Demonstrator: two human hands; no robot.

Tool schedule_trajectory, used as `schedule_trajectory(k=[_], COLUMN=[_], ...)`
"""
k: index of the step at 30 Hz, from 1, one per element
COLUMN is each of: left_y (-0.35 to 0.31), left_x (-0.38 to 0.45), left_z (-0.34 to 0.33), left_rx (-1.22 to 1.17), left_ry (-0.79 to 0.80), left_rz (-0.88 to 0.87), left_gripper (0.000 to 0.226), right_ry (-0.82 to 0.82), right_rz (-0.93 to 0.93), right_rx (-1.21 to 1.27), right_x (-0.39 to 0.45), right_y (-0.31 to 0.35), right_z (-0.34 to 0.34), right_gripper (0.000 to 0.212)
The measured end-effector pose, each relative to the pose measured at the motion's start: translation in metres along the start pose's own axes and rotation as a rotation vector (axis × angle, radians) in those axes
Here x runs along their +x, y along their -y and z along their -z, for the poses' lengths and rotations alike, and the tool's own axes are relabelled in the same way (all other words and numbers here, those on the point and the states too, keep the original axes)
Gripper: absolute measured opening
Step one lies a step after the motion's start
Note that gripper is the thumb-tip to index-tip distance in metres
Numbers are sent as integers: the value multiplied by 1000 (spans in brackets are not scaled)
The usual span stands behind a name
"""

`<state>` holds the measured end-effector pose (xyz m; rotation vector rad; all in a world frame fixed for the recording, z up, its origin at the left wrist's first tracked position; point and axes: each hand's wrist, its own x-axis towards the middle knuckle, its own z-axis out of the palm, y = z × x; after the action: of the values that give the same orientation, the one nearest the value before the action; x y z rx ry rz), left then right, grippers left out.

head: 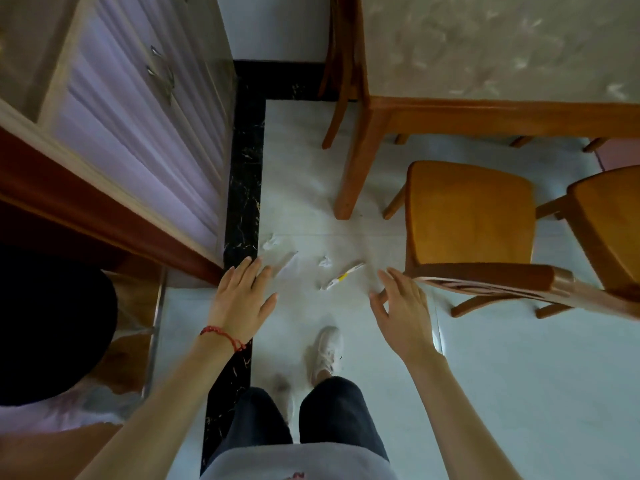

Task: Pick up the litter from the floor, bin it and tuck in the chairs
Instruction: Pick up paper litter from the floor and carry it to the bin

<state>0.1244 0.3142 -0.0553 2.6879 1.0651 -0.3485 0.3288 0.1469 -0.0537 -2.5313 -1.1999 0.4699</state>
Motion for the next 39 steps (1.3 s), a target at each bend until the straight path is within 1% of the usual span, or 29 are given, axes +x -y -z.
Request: schedule_trajectory(k=[6, 11, 16, 24, 30, 34, 39], left_y=[-2, 6, 22, 47, 65, 72, 79], left_x=[51, 85, 119, 171, 210, 236, 265], left_z=[-7, -20, -47, -121, -180, -223, -289], left_rx=[-32, -78, -114, -145, -169, -213, -299], left_ry=[-24, -45, -16, 57, 68, 51, 47], left_rz=[32, 38, 29, -48, -56, -30, 37], left_gripper=[55, 54, 54, 56, 54, 54, 52], right_ry=[37, 84, 102, 85, 88, 97, 147], right_rz=[-6, -1, -15, -78, -53, -22, -11], right_rx=[14, 28, 47, 59, 42, 33, 4], right_x=[56, 84, 105, 142, 169, 188, 213], right_y=[-14, -21, -25, -39, -54, -75, -114], right_z=[-14, -41, -76, -149, -208, -250, -310], right_gripper=[45, 51, 51, 51, 50, 49, 53])
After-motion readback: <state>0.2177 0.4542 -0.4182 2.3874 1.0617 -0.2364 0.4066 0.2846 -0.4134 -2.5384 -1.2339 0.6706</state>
